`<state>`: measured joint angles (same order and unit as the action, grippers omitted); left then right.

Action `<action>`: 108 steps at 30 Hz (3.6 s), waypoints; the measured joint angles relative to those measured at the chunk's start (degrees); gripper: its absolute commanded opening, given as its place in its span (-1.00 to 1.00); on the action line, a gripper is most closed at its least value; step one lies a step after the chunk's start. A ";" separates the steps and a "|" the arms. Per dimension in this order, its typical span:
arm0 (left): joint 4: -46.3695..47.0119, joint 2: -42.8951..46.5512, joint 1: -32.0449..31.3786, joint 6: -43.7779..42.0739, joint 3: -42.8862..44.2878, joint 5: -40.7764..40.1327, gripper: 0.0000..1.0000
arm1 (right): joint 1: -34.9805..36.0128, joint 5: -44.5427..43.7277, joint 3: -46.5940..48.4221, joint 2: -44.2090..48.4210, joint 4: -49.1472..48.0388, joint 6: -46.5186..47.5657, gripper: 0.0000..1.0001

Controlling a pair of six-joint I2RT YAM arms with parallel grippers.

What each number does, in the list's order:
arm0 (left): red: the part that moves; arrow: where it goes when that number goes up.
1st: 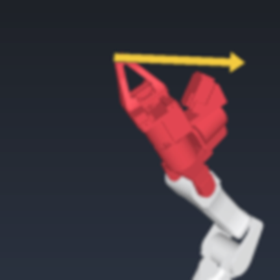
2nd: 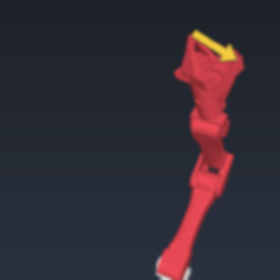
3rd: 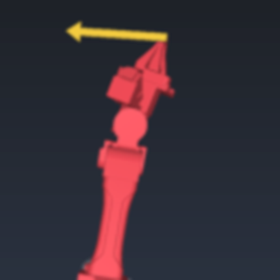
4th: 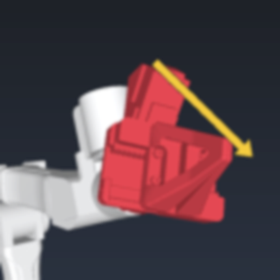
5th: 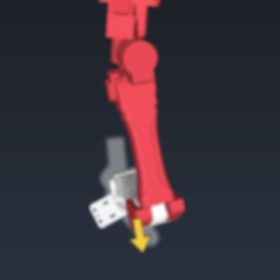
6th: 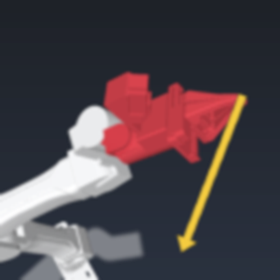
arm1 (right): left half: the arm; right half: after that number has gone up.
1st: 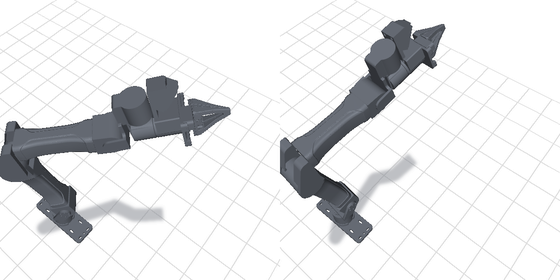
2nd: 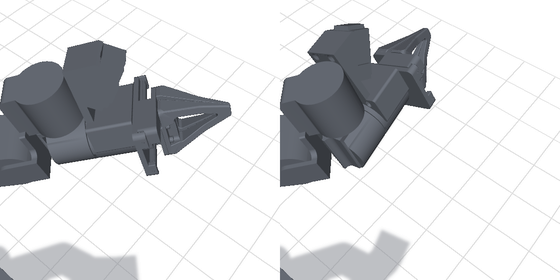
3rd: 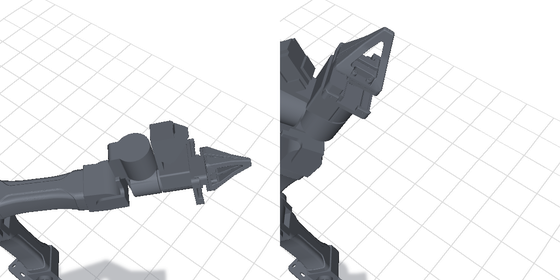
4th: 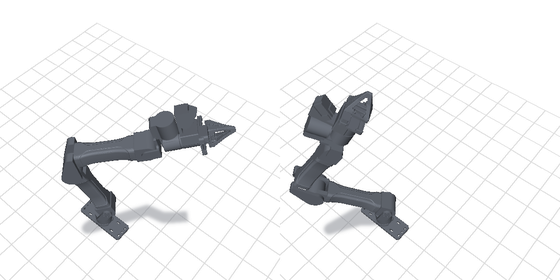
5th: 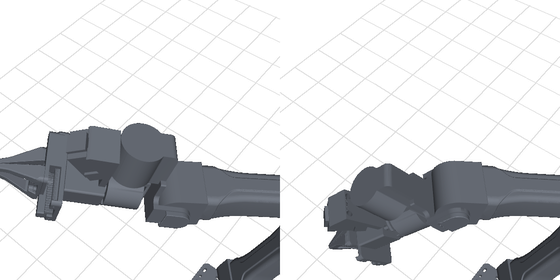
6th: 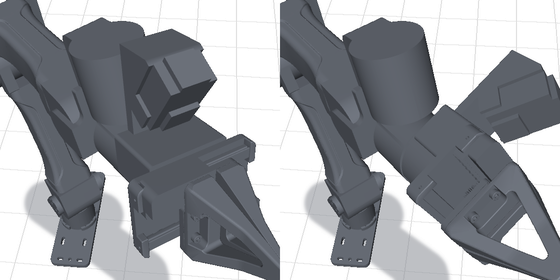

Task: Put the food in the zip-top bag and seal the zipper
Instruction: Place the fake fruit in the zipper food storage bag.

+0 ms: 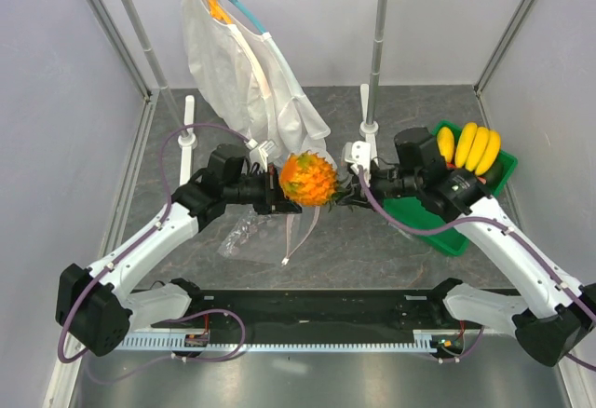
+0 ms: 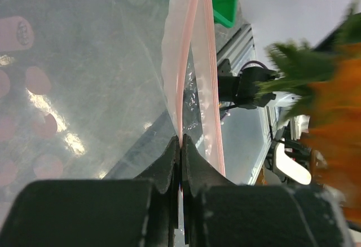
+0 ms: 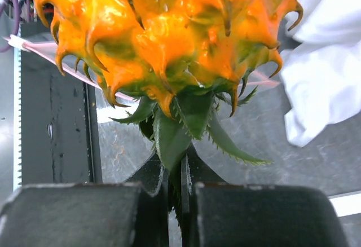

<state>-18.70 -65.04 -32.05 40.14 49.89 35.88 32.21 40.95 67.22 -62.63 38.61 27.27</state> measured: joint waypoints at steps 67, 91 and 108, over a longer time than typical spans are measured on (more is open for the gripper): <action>6.82 3.48 2.71 3.80 -0.81 0.00 -0.96 | 8.04 -12.68 21.27 -34.14 29.11 -15.26 -1.00; 21.73 2.89 7.28 24.48 -11.32 15.72 -0.96 | 8.83 3.76 31.04 -30.18 21.11 -24.11 0.61; 34.51 3.04 16.24 34.73 -17.55 21.75 -0.96 | -9.60 1.62 -17.92 -3.30 -7.21 -46.18 0.27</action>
<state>15.81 -62.00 -15.81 74.87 32.34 57.63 22.61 42.57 49.30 -65.93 31.40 -18.92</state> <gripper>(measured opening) 0.021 0.688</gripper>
